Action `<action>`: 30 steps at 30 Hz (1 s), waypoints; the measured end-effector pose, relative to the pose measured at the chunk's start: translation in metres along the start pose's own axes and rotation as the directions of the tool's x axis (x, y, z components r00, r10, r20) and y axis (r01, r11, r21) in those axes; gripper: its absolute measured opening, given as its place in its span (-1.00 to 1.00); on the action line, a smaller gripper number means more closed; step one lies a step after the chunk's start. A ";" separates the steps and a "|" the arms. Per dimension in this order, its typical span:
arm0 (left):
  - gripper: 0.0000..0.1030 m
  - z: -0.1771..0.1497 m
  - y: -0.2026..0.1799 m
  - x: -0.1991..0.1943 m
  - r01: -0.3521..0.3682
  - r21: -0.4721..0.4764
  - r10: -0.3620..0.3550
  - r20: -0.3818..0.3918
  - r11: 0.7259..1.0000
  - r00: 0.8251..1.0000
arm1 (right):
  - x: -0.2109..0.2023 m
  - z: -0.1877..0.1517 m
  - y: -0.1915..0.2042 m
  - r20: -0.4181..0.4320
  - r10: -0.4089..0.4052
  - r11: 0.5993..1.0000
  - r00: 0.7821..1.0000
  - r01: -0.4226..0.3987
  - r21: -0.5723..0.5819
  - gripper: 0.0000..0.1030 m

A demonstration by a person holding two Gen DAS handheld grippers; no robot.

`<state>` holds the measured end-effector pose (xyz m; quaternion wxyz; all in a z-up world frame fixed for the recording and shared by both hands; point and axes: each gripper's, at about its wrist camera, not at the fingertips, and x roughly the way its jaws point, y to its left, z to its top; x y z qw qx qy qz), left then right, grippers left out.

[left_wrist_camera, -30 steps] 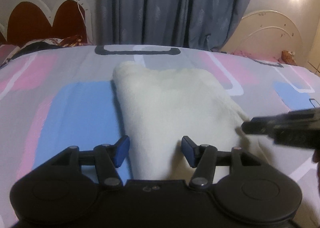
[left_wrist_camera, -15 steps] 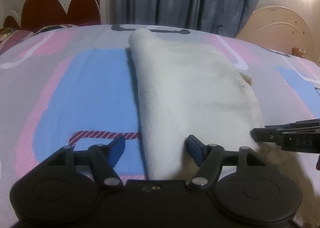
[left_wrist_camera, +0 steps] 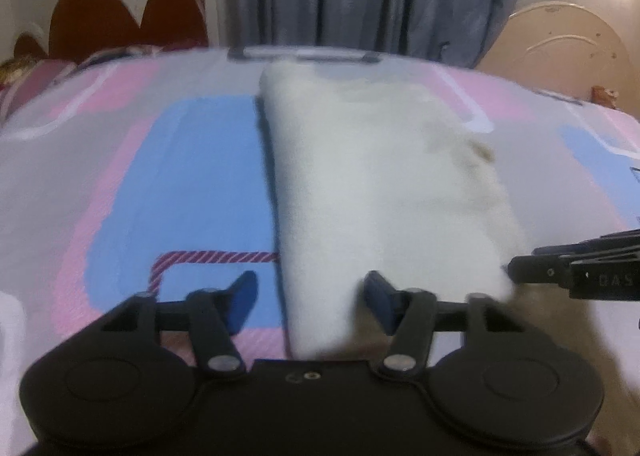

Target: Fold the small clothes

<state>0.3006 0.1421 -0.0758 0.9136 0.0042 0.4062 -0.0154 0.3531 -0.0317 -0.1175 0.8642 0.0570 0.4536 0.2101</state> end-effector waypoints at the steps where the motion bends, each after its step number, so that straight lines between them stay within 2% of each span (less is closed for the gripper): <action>1: 0.26 -0.004 -0.004 -0.015 -0.002 0.011 0.002 0.022 1.000 1.000 | -0.011 -0.005 0.000 0.013 0.011 1.000 1.000 -0.011 -0.002 -0.38; 3: 0.43 -0.018 -0.009 -0.048 0.018 0.019 -0.019 0.058 1.000 0.998 | -0.042 -0.022 0.001 0.047 0.030 1.000 0.998 -0.030 -0.010 -0.38; 6: 0.50 -0.041 -0.018 -0.095 0.046 -0.013 -0.045 0.095 0.999 0.994 | -0.092 -0.051 0.003 0.094 0.039 0.999 0.995 -0.038 -0.018 -0.38; 8: 0.86 -0.056 -0.027 -0.128 0.051 -0.050 -0.044 0.136 0.997 0.990 | -0.127 -0.070 0.006 0.138 0.045 0.999 0.989 -0.044 -0.010 -0.38; 9: 0.99 -0.064 -0.032 -0.147 0.042 -0.070 -0.029 0.183 0.997 0.983 | -0.148 -0.081 0.008 0.166 0.049 0.999 0.985 -0.049 -0.001 -0.38; 10: 1.00 -0.072 -0.038 -0.164 0.041 -0.072 -0.023 0.240 0.997 0.970 | -0.164 -0.089 0.010 0.192 0.039 0.999 0.981 -0.040 0.003 -0.16; 11: 1.00 -0.079 -0.046 -0.181 0.032 -0.049 -0.017 0.271 0.998 0.962 | -0.181 -0.099 0.014 0.232 0.015 1.000 0.973 -0.018 0.007 0.73; 12: 1.00 -0.083 -0.053 -0.192 0.012 -0.030 -0.004 0.273 0.999 0.962 | -0.202 -0.110 0.019 0.306 -0.016 1.000 0.952 0.012 0.013 0.99; 13: 1.00 -0.087 -0.058 -0.203 -0.001 -0.022 0.006 0.273 1.000 0.962 | -0.217 -0.119 0.023 0.350 -0.033 0.999 0.936 0.031 0.012 1.00; 16: 1.00 -0.099 -0.068 -0.239 0.024 -0.027 -0.014 0.307 0.999 0.952 | -0.248 -0.140 0.031 0.369 -0.061 0.998 0.928 0.056 0.024 1.00; 20: 1.00 -0.113 -0.083 -0.278 0.006 0.001 -0.006 0.333 1.000 0.943 | -0.280 -0.165 0.047 0.381 -0.067 0.998 0.922 0.063 0.023 1.00; 25: 1.00 -0.117 -0.087 -0.299 0.016 0.017 -0.021 0.336 1.000 0.942 | -0.303 -0.190 0.077 0.409 -0.092 0.992 0.908 0.117 -0.036 1.00; 27: 1.00 -0.118 -0.089 -0.308 0.003 0.030 -0.014 0.354 1.000 0.935 | -0.314 -0.199 0.084 0.432 -0.113 0.987 0.895 0.151 -0.054 1.00; 30: 1.00 -0.120 -0.092 -0.319 0.004 0.027 -0.014 0.377 1.000 0.926 | -0.328 -0.205 0.084 0.459 -0.121 0.987 0.880 0.156 -0.038 1.00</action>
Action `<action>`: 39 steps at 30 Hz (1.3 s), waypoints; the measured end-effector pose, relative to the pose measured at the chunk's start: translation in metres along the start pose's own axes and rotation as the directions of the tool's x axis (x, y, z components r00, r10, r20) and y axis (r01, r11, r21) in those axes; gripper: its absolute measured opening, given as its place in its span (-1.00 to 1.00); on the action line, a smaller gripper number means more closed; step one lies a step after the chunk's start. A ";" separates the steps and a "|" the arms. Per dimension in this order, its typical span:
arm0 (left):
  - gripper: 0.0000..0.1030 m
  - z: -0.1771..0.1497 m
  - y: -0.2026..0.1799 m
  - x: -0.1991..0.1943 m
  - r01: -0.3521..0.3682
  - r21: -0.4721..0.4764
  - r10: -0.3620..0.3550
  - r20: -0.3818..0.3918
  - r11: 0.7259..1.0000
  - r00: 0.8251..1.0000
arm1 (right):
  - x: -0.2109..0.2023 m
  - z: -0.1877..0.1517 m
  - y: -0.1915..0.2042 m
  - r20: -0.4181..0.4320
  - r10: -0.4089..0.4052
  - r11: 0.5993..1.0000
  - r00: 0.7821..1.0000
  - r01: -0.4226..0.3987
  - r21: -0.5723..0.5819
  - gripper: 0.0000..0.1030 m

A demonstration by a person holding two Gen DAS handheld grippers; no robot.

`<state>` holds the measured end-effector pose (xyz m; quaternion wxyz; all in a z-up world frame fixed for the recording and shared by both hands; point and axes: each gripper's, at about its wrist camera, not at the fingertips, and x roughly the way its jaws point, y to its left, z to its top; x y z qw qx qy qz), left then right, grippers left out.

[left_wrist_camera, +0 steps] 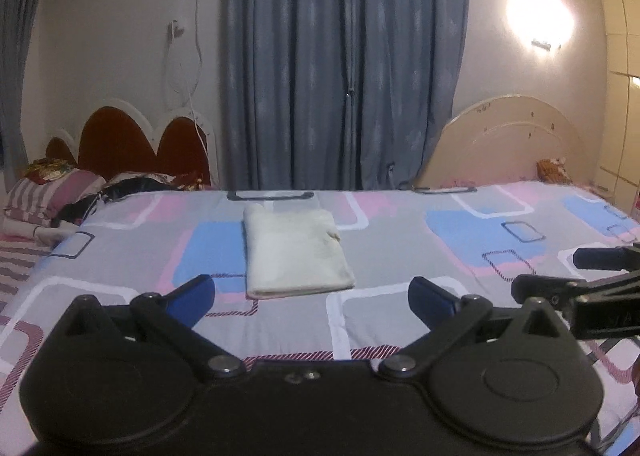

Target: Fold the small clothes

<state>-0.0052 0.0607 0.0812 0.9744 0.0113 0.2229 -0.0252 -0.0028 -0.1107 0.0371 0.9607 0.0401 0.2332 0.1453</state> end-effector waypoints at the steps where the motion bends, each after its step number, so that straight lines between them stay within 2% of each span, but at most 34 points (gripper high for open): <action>1: 1.00 0.000 0.000 -0.003 0.003 -0.009 -0.003 0.006 1.000 1.000 | -0.003 0.001 -0.002 0.004 0.000 1.000 1.000 0.000 0.007 1.00; 12: 1.00 -0.007 0.002 -0.025 -0.015 -0.032 0.016 0.021 0.999 1.000 | -0.023 0.004 -0.005 0.033 0.005 1.000 0.999 -0.005 -0.005 1.00; 39: 1.00 -0.009 0.001 -0.026 -0.023 -0.033 0.024 0.030 0.999 0.999 | -0.026 0.002 -0.006 0.032 0.014 1.000 0.999 -0.014 -0.025 1.00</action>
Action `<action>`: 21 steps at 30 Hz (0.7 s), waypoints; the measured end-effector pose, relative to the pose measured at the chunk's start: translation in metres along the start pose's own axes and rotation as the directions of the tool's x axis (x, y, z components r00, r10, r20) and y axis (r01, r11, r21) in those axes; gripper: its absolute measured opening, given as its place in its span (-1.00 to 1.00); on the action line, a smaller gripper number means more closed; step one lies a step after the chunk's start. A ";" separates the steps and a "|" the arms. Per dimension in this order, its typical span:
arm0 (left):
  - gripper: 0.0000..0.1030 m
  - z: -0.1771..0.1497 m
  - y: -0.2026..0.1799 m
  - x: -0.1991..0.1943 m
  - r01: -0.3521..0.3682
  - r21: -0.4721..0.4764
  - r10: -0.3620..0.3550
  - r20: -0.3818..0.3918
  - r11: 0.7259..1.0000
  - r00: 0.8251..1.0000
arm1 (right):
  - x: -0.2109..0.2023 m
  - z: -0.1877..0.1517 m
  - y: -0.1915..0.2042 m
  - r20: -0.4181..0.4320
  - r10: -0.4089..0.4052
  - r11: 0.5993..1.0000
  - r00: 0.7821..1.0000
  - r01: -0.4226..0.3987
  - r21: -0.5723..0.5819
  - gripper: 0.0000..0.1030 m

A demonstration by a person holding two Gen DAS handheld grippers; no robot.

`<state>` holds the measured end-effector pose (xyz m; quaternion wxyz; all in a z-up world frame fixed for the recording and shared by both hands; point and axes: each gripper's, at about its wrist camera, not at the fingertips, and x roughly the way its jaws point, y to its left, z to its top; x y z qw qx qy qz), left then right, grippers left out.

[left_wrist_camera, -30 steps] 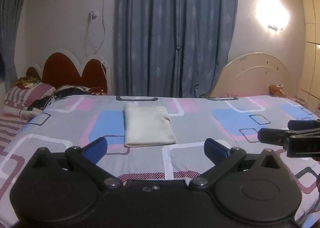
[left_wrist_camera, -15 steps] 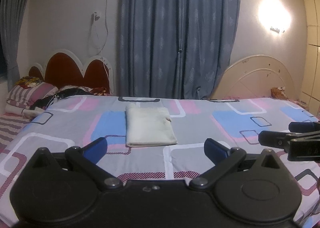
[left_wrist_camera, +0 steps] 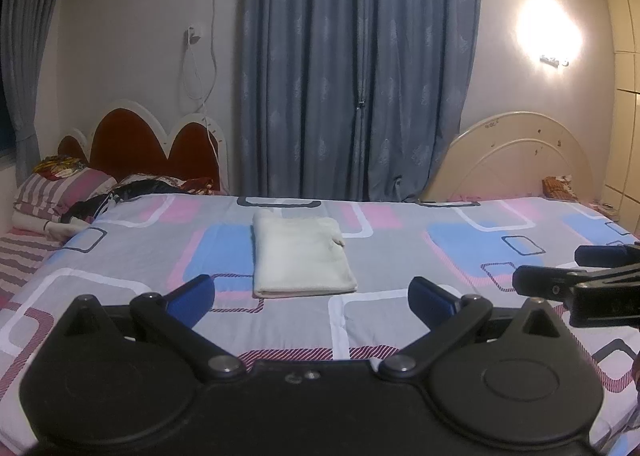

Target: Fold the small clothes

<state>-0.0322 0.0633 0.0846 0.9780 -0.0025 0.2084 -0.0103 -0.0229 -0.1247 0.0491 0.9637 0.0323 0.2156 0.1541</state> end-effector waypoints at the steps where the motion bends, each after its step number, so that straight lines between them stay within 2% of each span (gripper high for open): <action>1: 1.00 0.000 0.000 0.000 0.000 0.000 0.000 0.000 1.000 1.000 | 0.000 0.000 0.000 -0.001 0.000 1.000 1.000 0.000 0.000 1.00; 21: 1.00 0.004 0.004 -0.001 0.009 0.009 -0.009 0.013 1.000 1.000 | -0.001 0.002 -0.005 0.020 -0.004 1.000 1.000 0.004 0.003 1.00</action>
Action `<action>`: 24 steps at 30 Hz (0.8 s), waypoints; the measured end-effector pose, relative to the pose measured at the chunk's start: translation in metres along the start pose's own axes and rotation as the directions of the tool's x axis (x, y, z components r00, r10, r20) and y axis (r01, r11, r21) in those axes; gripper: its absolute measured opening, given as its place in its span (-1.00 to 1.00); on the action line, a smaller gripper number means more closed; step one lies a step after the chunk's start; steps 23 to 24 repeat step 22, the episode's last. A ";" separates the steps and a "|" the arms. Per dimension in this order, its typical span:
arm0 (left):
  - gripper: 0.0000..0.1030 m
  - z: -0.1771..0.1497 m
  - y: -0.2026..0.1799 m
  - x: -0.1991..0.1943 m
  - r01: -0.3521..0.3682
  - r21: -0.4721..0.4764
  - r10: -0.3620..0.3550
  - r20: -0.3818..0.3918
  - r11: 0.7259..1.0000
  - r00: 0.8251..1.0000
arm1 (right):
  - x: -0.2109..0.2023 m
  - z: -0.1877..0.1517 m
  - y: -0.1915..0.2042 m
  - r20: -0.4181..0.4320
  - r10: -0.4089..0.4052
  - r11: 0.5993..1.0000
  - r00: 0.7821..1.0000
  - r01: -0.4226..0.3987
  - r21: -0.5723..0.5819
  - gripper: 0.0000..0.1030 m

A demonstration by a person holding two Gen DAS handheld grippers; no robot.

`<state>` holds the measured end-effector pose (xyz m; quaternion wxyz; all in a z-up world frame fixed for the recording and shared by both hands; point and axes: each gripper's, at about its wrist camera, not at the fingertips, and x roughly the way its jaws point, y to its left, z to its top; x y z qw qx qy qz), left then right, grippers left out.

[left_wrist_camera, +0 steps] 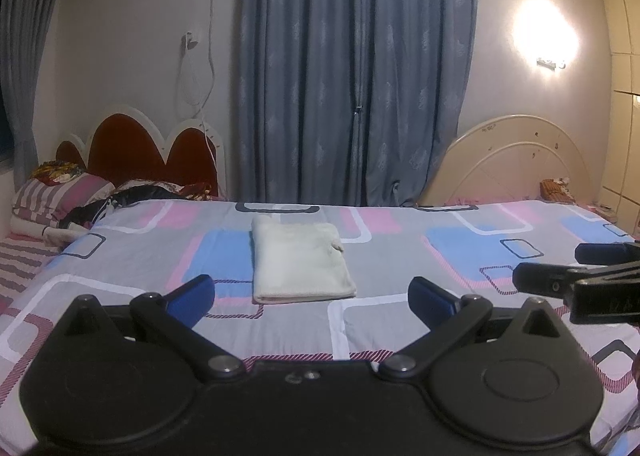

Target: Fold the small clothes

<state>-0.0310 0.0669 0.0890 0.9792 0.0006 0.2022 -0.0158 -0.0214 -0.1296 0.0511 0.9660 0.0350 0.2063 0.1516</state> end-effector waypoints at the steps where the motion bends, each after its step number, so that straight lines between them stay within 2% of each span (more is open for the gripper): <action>1: 1.00 0.001 0.000 0.000 0.001 0.001 -0.001 0.001 1.000 1.000 | 0.000 0.001 -0.001 0.002 0.000 1.000 1.000 0.000 0.001 1.00; 24: 0.97 0.003 0.004 0.005 0.001 -0.006 0.000 0.029 1.000 1.000 | 0.006 0.005 -0.007 0.002 -0.003 1.000 1.000 0.003 -0.017 1.00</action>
